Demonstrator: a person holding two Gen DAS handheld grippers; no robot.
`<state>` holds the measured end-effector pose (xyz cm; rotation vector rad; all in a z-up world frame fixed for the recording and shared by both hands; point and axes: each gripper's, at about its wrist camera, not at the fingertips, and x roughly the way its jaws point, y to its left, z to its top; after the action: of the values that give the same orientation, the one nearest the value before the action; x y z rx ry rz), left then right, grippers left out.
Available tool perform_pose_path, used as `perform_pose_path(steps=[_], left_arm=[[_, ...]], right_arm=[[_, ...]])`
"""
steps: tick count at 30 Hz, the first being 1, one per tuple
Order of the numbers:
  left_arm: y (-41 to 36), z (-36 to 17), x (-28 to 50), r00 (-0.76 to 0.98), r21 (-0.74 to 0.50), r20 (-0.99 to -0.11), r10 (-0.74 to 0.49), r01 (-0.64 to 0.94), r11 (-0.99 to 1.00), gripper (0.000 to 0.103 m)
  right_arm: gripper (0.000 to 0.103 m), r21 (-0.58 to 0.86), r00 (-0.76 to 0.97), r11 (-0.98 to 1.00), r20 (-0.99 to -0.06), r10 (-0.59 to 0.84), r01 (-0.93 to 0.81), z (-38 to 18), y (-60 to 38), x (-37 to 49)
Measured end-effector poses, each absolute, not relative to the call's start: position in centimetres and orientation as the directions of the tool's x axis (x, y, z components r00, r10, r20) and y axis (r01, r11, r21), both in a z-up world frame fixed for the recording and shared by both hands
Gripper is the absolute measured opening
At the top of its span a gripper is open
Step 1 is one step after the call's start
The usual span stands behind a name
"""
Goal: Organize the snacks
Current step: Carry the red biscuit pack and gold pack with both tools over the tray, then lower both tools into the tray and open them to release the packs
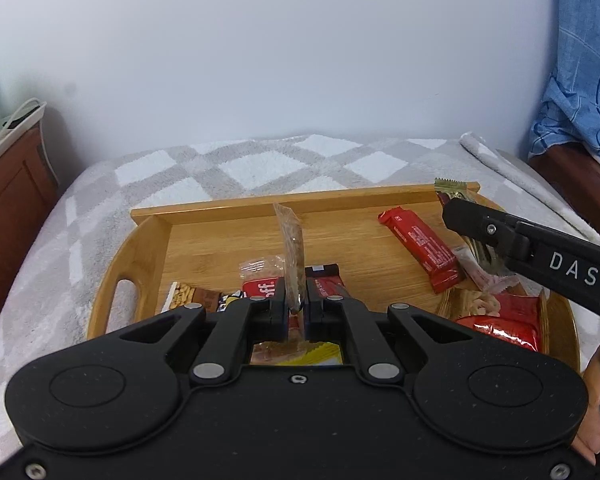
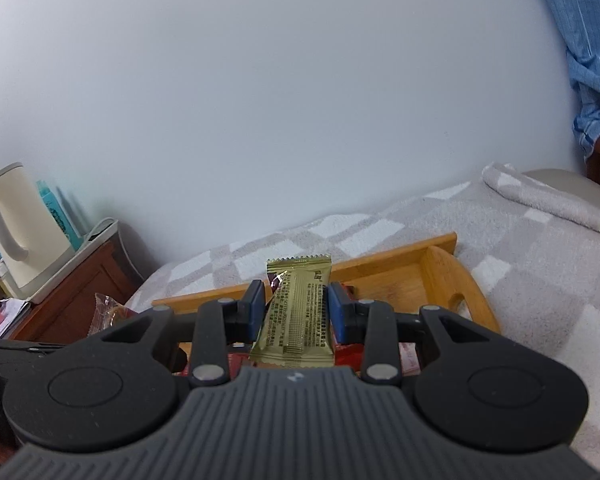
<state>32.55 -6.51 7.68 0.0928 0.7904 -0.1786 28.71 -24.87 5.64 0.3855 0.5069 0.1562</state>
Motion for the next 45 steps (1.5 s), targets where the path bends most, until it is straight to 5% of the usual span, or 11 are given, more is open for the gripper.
perform_pose_path(steps=[12,39,45], left_arm=[[-7.5,6.2,33.6,0.652,0.039,-0.748,-0.122,0.227,0.973,0.006],[-7.7,5.7,33.4,0.653,0.033,-0.749,-0.117,0.212,0.977,0.011],[-7.4,6.1,33.1,0.663,0.051,-0.744,-0.084,0.181,0.982,0.026]], right_arm=[[0.039,0.459,0.847,0.888,-0.465,0.258,-0.018,4.2,-25.6,29.6],[0.044,0.335,0.816,0.94,-0.522,0.247,-0.07,2.9,-22.0,29.2],[0.045,0.318,0.832,0.946,-0.506,0.227,-0.065,3.5,-22.0,28.9]])
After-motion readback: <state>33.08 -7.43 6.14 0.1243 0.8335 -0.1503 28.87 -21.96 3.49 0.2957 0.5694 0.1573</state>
